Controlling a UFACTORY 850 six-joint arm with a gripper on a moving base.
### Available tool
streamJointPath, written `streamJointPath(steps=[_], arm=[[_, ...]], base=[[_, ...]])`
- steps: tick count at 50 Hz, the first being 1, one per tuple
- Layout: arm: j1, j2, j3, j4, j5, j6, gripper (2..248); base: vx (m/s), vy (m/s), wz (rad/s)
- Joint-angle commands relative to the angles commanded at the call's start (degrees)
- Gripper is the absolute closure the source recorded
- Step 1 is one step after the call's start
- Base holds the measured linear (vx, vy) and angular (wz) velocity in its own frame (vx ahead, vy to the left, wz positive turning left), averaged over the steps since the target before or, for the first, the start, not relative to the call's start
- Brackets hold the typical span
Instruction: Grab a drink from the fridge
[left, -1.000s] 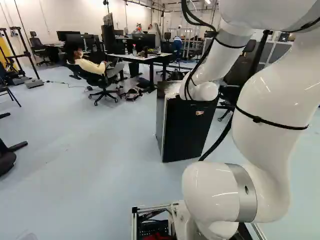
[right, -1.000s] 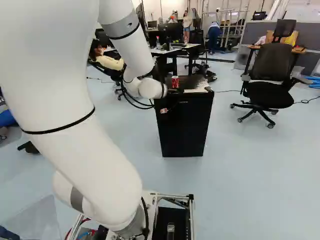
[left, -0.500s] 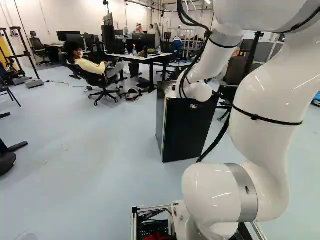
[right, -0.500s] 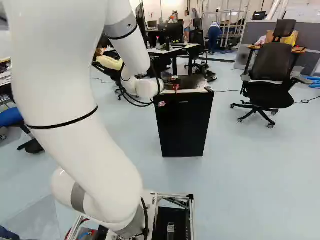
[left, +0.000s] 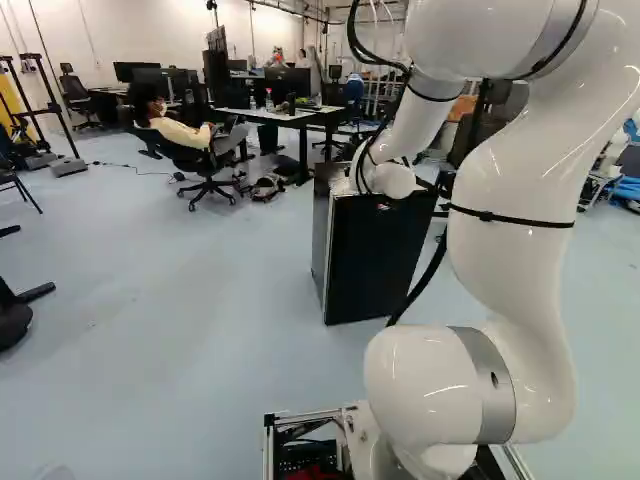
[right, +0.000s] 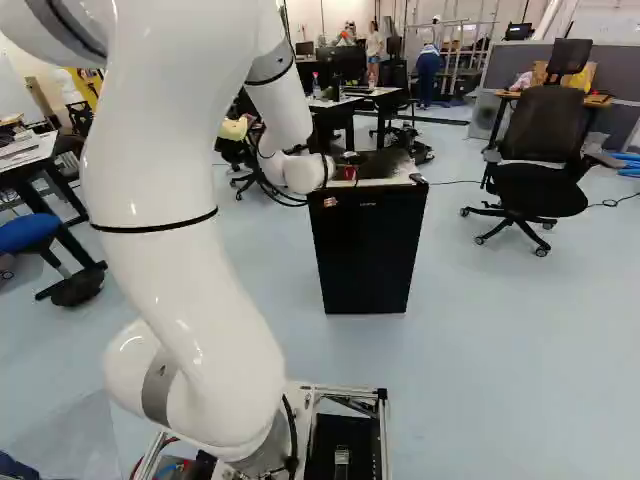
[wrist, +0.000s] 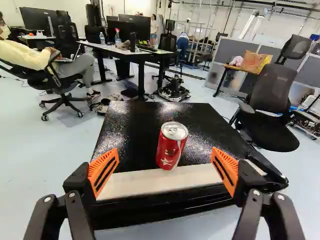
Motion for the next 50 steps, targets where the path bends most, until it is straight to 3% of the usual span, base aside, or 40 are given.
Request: streamJointPath(steps=[26, 38, 50], arm=[[-1.52, -9.61, -8.32, 0.0, 0.0, 0.0, 3], [-1.53, -9.98, -8.51, 0.0, 0.0, 0.0, 3], [-1.53, -9.98, -8.51, 0.0, 0.0, 5.0, 3]], base=[[0.0, 0.0, 0.0], [0.0, 0.0, 0.0], [0.0, 0.0, 0.0]])
